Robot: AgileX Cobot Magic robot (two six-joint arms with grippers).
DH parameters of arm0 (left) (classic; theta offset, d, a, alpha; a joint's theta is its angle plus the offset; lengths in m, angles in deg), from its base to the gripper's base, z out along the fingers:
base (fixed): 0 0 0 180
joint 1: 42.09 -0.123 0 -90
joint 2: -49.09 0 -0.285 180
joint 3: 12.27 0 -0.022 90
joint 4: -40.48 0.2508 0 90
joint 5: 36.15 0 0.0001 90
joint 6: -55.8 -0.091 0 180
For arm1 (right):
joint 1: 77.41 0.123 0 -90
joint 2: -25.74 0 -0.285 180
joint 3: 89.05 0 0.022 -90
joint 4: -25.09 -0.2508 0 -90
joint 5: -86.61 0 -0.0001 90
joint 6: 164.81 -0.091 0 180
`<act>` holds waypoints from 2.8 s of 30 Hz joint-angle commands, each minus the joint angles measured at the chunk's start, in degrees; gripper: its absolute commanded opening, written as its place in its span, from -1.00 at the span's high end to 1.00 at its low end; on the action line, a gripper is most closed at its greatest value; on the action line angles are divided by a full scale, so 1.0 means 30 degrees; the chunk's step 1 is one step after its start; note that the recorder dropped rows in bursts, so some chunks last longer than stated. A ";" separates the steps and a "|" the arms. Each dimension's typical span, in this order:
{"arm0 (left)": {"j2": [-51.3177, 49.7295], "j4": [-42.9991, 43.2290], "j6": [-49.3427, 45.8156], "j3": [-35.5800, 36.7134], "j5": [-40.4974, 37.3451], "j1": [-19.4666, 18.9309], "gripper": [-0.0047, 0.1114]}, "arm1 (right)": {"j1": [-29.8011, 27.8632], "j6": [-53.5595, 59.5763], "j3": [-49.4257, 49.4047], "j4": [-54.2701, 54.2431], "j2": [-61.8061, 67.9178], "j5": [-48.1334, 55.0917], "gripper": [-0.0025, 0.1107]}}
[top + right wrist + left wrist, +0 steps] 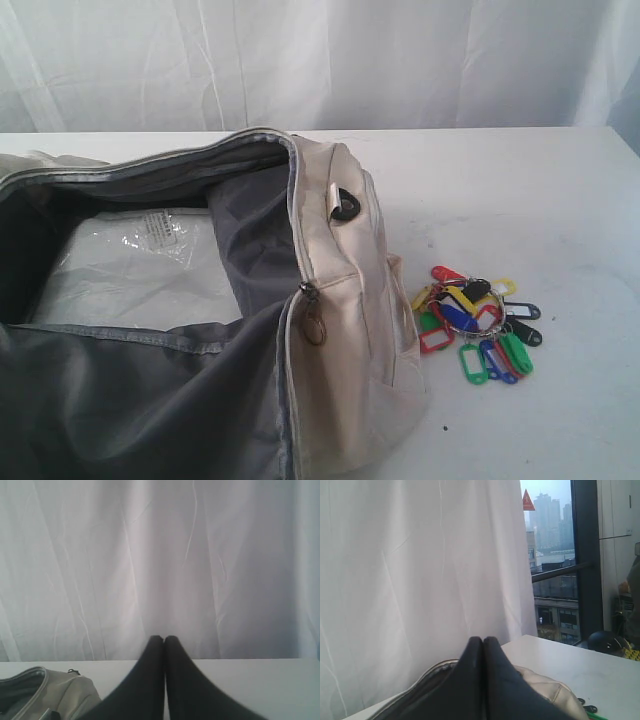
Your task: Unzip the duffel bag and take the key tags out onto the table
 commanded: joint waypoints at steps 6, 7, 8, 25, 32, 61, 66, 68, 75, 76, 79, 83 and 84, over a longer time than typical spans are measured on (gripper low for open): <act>0.0154 -0.0422 0.0106 0.0068 -0.0123 0.0023 0.92 | 0.0009 -0.0196 -0.0098 0.0064 -0.0141 -0.0636 0.96; 0.0154 -0.0422 0.0106 0.0068 -0.0123 0.0023 0.92 | 0.0009 -0.0196 -0.0098 0.0064 -0.0141 -0.0636 0.96; 0.0154 -0.0422 0.0106 0.0068 -0.0123 0.0023 0.92 | 0.0009 -0.0196 -0.0098 0.0064 -0.0141 -0.0636 0.96; 0.0154 -0.0422 0.0029 0.0068 0.0408 0.0023 0.92 | 0.0009 -0.0196 -0.0098 0.0064 -0.0141 -0.0636 0.96; 0.0154 -0.0422 0.0198 0.0068 -0.0670 -0.1389 0.92 | 0.0009 -0.0141 -0.0098 0.0064 -0.0141 -0.0618 0.96; 0.1493 0.3072 0.5429 0.1788 -0.8690 -1.4046 0.92 | 0.0009 -0.0139 -0.0059 0.0064 -0.0152 -0.0697 0.96; 0.1493 0.3072 0.6487 0.2119 -0.8649 -1.4046 0.92 | 0.0009 -0.0139 -0.0059 0.0064 -0.0152 -0.0742 0.96; 0.1493 0.3072 0.6522 0.2119 -0.8614 -1.4046 0.92 | 0.0009 -0.0139 -0.0059 0.0064 -0.0152 -0.0742 0.96; 0.1493 0.3072 0.6519 0.2119 -0.8657 -1.4046 0.92 | 0.0009 -0.0139 -0.0059 0.0064 -0.0152 -0.0657 0.96; 0.1493 0.3072 0.6519 0.2119 -0.8546 -1.4046 0.92 | 0.0009 -0.0139 -0.0059 0.0064 -0.0152 -0.0657 0.96; 0.1493 0.3357 0.6475 0.2119 -0.8267 -1.4046 0.92 | 0.0009 -0.0139 -0.0059 0.0064 -0.0152 -0.0657 0.96; 0.1493 0.7609 0.9328 0.2119 -0.7616 -1.4046 0.92 | 0.0009 -0.0139 -0.0059 0.0064 -0.0152 -0.0657 0.96; 0.1493 0.9027 1.0794 0.2119 -0.7242 -1.4046 0.92 | 0.0009 -0.0139 -0.0059 0.0064 -0.0152 -0.0714 0.96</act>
